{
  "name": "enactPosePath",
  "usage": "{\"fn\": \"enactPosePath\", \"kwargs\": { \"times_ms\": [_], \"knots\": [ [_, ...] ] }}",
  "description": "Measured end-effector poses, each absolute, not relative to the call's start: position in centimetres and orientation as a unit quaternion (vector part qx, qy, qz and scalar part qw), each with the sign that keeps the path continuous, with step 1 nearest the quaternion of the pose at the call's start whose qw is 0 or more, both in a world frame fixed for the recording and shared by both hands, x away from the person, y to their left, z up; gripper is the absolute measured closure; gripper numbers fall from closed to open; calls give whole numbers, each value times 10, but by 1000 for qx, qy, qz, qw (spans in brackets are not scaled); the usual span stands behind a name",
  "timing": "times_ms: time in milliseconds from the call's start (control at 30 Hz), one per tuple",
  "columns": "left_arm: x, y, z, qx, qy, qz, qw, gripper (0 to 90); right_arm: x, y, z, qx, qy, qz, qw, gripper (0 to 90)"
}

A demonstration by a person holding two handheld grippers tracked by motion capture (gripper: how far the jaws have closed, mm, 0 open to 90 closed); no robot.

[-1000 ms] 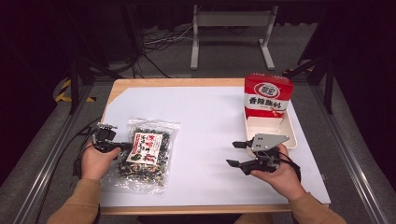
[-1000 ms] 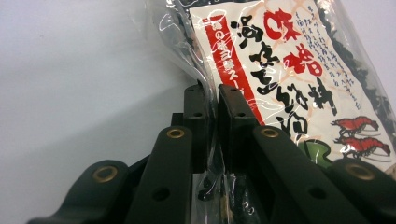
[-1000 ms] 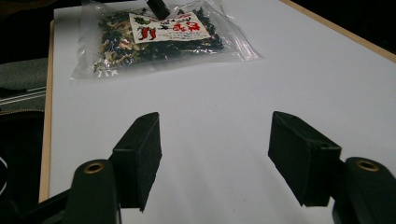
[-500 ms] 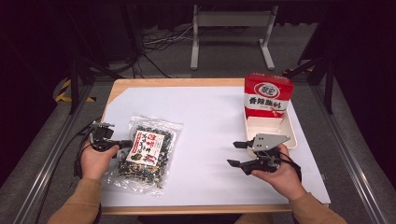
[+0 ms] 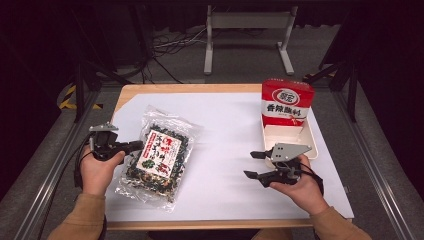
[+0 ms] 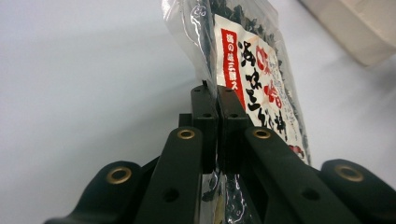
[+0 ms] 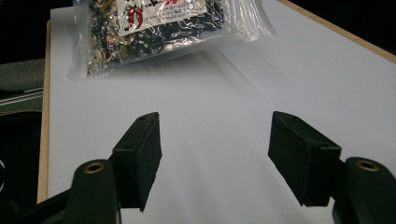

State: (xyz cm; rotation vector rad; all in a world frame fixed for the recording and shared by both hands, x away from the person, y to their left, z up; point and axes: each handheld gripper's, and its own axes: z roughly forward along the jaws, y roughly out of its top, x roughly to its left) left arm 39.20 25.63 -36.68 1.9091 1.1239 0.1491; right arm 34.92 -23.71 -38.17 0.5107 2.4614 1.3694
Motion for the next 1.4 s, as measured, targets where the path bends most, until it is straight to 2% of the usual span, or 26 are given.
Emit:
{"fn": "enactPosePath", "kwargs": {
  "times_ms": [700, 967, 1400],
  "knots": [
    [362, 234, -322, 785, 358, 103, 496, 877, 348, -237, -379, 178, 849, 477, 141, 343],
    [351, 225, -309, 788, 323, 103, 514, 875, 348, -233, -376, 174, 847, 482, 139, 343],
    [339, 215, -298, 772, 288, 126, 552, 874, 347, -221, -365, 173, 835, 508, 125, 359]
  ]
}}
